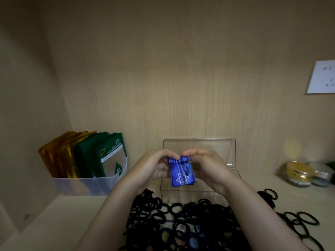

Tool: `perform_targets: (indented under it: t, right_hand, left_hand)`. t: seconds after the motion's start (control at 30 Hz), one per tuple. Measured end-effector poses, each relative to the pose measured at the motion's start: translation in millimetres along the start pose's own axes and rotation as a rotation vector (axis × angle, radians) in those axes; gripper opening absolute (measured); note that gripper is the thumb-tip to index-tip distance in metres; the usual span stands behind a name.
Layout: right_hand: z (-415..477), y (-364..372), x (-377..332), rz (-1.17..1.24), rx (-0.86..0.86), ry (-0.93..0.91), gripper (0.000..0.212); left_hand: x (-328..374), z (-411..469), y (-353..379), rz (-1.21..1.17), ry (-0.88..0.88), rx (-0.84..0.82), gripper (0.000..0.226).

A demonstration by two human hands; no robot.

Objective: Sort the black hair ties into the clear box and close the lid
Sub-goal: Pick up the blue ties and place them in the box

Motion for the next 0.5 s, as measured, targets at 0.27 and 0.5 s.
perform_targets:
  t: [0.27,0.5]
  right_hand:
    - [-1,3,-5,-0.077,-0.028,-0.076,0.026]
    - [-5,7,-9,-0.205,-0.102,-0.168,0.018]
  left_hand:
    - [13,1,-4,0.17,0.214,0.081,0.025]
    - [9,3,-6,0.229,0.208,0.12,0.014]
Point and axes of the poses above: each hand's wrist, its own z-axis towards the middle knuckle, its own y-axis out of the palm, x = y × z, the point moved 8 cm from there along z, towards the middle knuckle, and after that the axes turned 11 degrees about x, right-handed, at the moved point
